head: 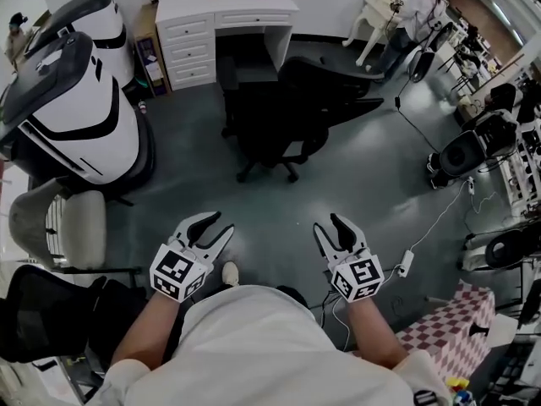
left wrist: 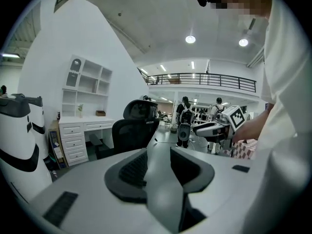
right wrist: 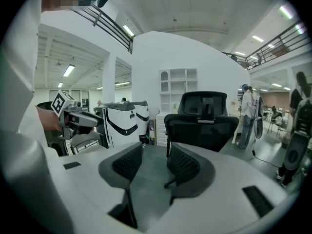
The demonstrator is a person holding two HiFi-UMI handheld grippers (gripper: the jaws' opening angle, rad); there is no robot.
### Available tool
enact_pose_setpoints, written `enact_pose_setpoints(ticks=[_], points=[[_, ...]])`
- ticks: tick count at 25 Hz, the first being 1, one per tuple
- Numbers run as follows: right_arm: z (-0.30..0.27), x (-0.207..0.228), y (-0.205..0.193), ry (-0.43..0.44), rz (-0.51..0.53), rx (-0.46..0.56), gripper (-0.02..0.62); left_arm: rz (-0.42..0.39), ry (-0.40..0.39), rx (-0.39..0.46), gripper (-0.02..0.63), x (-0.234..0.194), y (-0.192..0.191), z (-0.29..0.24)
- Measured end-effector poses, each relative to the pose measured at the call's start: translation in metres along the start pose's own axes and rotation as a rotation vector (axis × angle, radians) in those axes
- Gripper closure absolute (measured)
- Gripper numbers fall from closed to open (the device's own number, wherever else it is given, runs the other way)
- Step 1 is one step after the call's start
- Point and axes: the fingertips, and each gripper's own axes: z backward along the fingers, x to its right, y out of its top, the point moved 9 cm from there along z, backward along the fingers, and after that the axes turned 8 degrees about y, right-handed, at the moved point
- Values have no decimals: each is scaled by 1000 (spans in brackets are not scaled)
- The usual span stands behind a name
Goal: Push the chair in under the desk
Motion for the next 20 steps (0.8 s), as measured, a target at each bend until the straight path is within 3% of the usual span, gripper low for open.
enact_pose_setpoints(ticks=[9,20], points=[[-41,17,13,-45,-30,-16,423,13,-34,-28,459,-43,-7,-33],[-84,107,31,-87,-41,25,423,-24,-32,-43,457,-62,30,-116]])
